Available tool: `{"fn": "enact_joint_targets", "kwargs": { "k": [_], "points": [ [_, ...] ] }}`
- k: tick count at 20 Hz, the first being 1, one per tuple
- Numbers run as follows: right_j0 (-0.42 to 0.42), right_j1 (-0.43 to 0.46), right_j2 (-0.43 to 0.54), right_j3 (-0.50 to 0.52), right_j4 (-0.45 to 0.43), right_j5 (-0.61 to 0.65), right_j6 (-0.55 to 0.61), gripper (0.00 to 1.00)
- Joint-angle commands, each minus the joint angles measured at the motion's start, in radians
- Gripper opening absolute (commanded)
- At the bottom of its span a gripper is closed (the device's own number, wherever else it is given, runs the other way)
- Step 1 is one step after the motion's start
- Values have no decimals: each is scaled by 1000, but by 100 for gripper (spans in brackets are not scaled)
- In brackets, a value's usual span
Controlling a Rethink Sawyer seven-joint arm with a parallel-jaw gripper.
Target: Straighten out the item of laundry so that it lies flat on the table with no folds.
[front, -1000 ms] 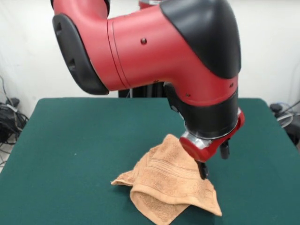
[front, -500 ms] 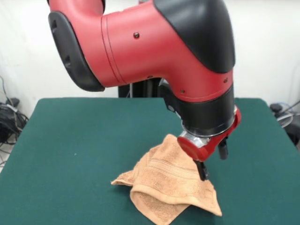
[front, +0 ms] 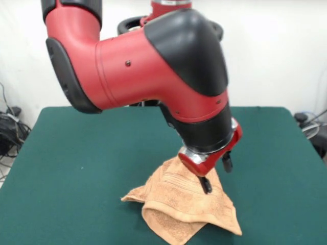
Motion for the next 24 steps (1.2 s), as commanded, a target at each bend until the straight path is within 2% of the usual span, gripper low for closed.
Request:
{"fn": "enact_joint_targets", "kwargs": {
  "k": [1,4,6,9,11,13,18,24],
  "points": [
    [-41,48,12,133,-51,-101,-58,100],
    [-25,48,-3,123,-46,-103,0,100],
    [-13,50,-12,90,-18,-33,25,100],
    [2,52,-14,17,2,80,9,100],
    [12,62,-12,-25,-1,103,-5,100],
    [31,91,-8,-118,-3,171,-34,100],
    [60,110,-3,-274,-18,315,-68,100],
    [77,119,9,-334,-28,370,-73,100]
  ]
}}
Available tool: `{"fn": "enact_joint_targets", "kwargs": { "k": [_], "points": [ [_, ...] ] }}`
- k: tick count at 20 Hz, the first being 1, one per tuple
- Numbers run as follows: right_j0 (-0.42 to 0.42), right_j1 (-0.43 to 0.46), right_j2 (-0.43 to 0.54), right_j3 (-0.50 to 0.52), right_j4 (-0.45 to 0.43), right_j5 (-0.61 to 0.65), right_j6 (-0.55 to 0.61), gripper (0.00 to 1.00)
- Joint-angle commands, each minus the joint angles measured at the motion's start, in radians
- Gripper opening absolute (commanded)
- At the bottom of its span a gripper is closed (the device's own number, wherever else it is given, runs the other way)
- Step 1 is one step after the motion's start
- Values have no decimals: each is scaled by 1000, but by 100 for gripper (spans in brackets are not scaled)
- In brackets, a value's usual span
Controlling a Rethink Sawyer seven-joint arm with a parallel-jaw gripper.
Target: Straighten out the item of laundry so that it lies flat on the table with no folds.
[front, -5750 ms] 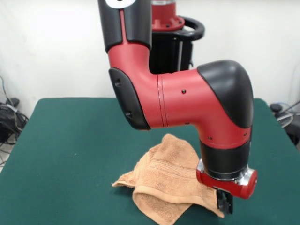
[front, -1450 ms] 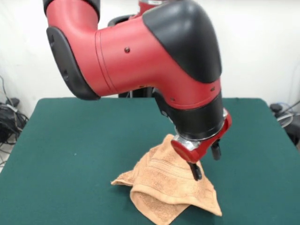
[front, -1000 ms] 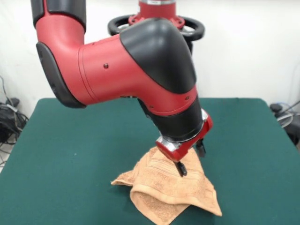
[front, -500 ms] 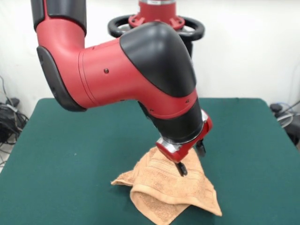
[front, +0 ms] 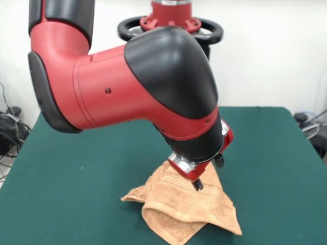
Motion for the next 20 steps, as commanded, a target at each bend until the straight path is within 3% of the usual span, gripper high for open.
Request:
{"fn": "enact_joint_targets", "kwargs": {
  "k": [1,8,9,13,15,17,20],
  "points": [
    [39,28,10,-106,-28,72,-68,100],
    [64,23,-6,-150,-42,80,-41,100],
    [74,31,-8,-183,-47,82,-34,100],
    [154,111,37,-465,-92,354,-122,100],
    [202,171,126,-650,-178,547,-277,100],
    [232,197,243,-782,-323,663,-407,100],
    [235,205,396,-841,-496,726,-533,100]
  ]
}}
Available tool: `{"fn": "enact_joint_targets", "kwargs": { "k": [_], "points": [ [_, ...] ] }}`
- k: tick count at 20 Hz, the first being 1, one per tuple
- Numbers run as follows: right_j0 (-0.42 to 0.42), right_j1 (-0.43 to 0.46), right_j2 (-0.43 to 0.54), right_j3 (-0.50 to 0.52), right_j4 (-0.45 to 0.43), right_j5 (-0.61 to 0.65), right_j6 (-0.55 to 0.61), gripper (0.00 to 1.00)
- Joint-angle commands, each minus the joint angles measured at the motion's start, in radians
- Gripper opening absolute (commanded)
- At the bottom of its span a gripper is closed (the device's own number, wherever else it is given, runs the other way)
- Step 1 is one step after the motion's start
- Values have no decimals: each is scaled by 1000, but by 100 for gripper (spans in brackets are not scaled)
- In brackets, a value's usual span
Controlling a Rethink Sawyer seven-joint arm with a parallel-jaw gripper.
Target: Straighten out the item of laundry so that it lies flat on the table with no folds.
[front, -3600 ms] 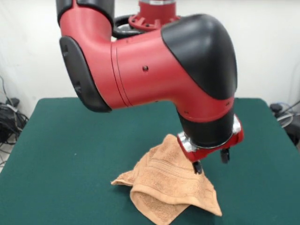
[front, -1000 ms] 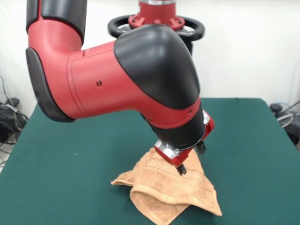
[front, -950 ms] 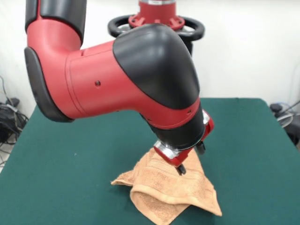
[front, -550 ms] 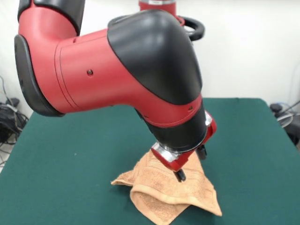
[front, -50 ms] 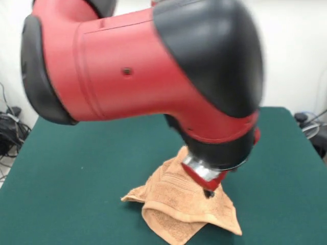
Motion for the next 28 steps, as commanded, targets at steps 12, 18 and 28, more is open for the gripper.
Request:
{"fn": "enact_joint_targets", "kwargs": {
  "k": [12,18,28],
  "points": [
    [17,119,816,-363,-811,262,-684,100],
    [-1,161,1067,-402,-989,227,-620,100],
    [-12,206,1381,-452,-1277,71,-627,100]
  ]
}}
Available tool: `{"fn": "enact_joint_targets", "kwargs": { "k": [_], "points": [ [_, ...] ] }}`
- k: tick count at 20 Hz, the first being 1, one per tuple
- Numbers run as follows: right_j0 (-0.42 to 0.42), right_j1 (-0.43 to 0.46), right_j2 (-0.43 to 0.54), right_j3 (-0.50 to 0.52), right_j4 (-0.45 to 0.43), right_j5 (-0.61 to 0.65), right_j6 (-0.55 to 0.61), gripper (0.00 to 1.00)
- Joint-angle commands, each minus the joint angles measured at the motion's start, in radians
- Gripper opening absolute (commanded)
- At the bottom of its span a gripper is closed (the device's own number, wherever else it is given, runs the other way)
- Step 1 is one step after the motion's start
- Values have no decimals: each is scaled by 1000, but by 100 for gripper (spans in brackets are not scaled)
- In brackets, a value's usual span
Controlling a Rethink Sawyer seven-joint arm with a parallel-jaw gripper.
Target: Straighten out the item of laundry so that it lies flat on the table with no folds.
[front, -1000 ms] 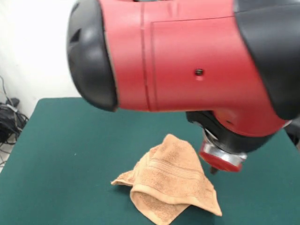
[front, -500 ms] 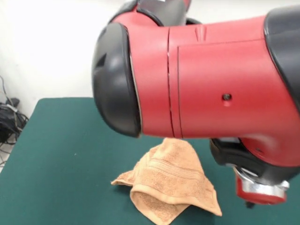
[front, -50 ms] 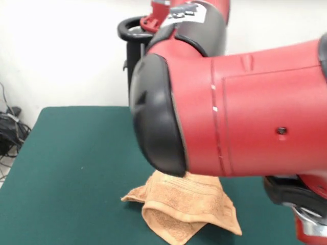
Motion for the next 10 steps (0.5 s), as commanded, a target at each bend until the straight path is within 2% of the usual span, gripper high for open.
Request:
{"fn": "enact_joint_targets", "kwargs": {
  "k": [1,4,10],
  "points": [
    [-7,33,308,-114,-256,-166,-23,100],
    [-8,29,390,-128,-376,-151,-19,100],
    [-12,28,564,-154,-623,-152,106,100]
  ]
}}
